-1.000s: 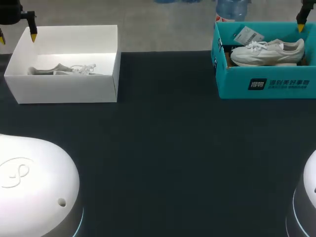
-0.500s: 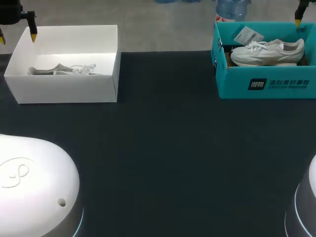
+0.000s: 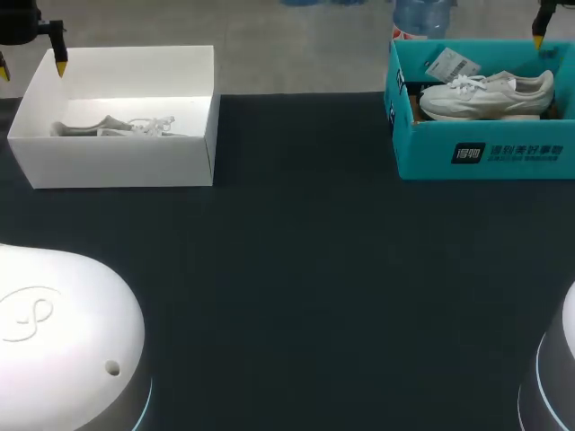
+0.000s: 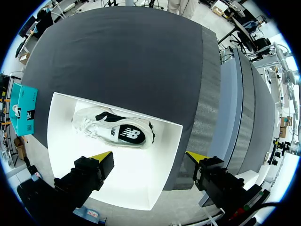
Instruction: Take the shoe out of the shoebox, open the shoe tongue, remove and reinsert the insole, then place the shoe into the shoebox
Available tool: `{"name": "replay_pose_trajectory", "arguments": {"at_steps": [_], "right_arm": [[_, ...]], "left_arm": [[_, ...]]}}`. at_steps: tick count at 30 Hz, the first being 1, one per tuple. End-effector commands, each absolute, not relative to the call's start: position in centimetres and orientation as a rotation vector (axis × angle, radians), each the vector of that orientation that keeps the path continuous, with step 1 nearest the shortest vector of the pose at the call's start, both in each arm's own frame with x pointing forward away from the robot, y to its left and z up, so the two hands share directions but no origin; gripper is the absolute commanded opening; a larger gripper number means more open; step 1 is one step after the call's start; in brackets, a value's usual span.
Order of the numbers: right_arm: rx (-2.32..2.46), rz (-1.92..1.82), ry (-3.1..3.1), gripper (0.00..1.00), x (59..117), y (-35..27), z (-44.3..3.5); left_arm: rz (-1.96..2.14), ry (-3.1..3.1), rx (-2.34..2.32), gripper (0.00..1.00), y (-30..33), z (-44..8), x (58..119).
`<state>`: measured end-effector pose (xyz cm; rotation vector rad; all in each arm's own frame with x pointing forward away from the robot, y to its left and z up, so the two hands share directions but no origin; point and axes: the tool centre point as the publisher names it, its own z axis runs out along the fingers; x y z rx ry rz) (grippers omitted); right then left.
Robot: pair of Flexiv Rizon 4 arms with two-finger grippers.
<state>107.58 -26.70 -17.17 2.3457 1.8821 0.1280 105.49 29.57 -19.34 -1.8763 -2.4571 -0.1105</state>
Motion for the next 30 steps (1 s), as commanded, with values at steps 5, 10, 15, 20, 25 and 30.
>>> {"name": "replay_pose_trajectory", "arguments": {"at_steps": [5, 10, 15, 20, 25, 30], "right_arm": [[2.348, 0.122, 1.885, 1.0, 107.8, -26.7, -17.1], [2.33, 0.104, 1.824, 1.0, 108.7, -26.6, -17.5], [2.337, 0.155, 1.729, 1.0, 111.2, -27.0, -19.0], [2.34, 0.157, 1.701, 1.0, 113.7, -27.4, -20.7], [2.285, 0.088, 1.671, 1.0, 115.4, -28.6, -22.9], [2.336, 0.052, 1.676, 1.0, 116.2, -29.9, -24.8]], "left_arm": [[-0.118, -2.458, -1.876, 1.0, 29.5, -19.3, 105.3], [-0.118, -2.458, -1.876, 1.0, 29.5, -19.3, 105.3], [-0.118, -2.458, -1.876, 1.0, 29.5, -19.3, 105.3], [-0.118, -2.458, -1.876, 1.0, 29.5, -19.3, 105.3], [-0.118, -2.458, -1.876, 1.0, 29.5, -19.3, 105.3], [-0.118, -2.458, -1.876, 1.0, 29.5, -19.3, 105.3]]}}
